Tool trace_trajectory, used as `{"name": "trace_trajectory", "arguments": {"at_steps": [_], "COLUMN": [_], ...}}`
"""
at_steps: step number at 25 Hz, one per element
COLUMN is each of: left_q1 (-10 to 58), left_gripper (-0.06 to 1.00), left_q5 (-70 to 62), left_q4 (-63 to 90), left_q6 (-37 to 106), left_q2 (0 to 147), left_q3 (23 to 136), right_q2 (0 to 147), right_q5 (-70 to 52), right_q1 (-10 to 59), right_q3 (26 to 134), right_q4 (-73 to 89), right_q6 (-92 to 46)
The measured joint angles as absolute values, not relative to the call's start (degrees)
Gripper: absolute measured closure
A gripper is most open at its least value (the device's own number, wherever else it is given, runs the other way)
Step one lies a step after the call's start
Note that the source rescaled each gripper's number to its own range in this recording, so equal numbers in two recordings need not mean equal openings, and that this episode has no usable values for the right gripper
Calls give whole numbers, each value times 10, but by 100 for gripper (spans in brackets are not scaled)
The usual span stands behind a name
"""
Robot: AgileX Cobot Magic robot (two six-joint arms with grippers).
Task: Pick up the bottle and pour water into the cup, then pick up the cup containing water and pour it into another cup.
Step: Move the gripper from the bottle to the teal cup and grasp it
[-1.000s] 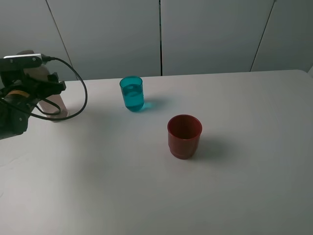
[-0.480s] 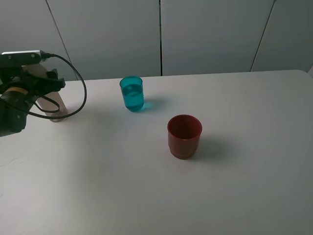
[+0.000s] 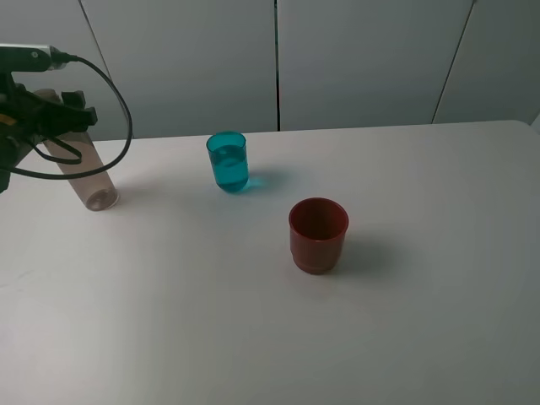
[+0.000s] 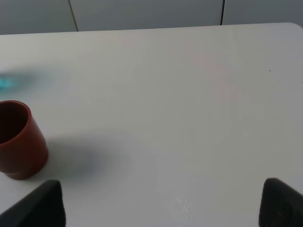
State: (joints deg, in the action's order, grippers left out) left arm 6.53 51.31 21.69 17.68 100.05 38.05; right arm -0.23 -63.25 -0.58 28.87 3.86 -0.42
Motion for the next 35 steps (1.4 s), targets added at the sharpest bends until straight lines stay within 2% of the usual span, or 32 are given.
{"name": "trace_trajectory", "arguments": {"at_steps": [12,21,29,35], "left_q1": [71,151,217,224], "left_gripper": [-1,-1,-2,-2], "left_q5": [442,431,407,424], "left_q4": [164,154,149,78], "left_q6": [226,227,192,111], "left_q2": [890,879,931,1008], "left_q3": [380,380,380,380], "right_q2": [-2,-2,-2,-2], "right_q5": [-633,-633,-633,-633], "right_q1": [-6,-6,-6,-6], "right_q3": [289,289,289,289], "right_q4": [39,39,39,39], "right_q6": [-4,-4,-4,-4]}}
